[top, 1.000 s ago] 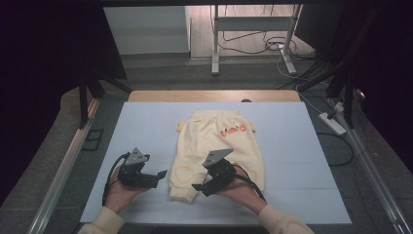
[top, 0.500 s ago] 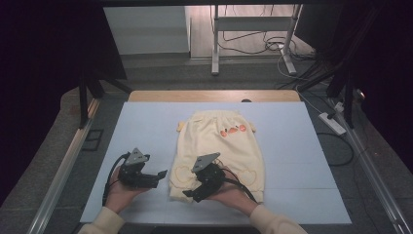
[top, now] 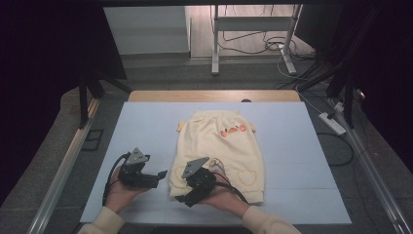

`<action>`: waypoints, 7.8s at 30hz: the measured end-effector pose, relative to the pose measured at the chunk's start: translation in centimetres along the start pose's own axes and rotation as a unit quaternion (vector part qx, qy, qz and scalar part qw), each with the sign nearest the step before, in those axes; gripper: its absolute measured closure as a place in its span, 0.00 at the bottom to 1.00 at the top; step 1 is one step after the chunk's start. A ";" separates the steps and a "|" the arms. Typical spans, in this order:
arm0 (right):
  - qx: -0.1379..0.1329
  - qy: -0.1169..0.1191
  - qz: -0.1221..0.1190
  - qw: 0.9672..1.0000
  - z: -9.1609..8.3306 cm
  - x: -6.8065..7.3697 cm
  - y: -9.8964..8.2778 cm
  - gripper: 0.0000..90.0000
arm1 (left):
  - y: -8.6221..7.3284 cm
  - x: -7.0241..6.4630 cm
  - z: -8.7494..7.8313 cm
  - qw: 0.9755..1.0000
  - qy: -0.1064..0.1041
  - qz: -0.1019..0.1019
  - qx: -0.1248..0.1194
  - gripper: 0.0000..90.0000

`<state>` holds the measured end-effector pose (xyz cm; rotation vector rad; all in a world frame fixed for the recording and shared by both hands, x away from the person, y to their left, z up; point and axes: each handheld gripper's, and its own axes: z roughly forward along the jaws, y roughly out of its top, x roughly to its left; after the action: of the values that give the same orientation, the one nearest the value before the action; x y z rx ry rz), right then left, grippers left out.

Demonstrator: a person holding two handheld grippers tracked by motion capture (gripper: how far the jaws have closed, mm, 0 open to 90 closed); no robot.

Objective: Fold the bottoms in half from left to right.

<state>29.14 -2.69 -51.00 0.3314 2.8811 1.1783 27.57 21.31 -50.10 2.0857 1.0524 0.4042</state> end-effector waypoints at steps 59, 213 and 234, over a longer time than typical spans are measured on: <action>0.024 -0.061 -0.040 0.997 1.8 0.9 0.3 0.83 | 1.8 1.5 1.5 1.000 -0.006 -0.019 -0.009 0.14; 0.032 -0.044 -0.037 0.998 1.4 0.9 -0.2 0.83 | 11.4 8.0 15.4 0.993 -0.086 -0.024 0.073 0.91; 0.027 -0.041 -0.033 0.998 1.0 0.9 0.0 0.83 | 12.0 8.5 12.8 0.992 -0.115 -0.041 0.033 0.92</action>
<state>28.32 -1.79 -51.67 0.2770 2.8338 1.0533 46.67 17.25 -50.17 2.0805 1.0193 0.0859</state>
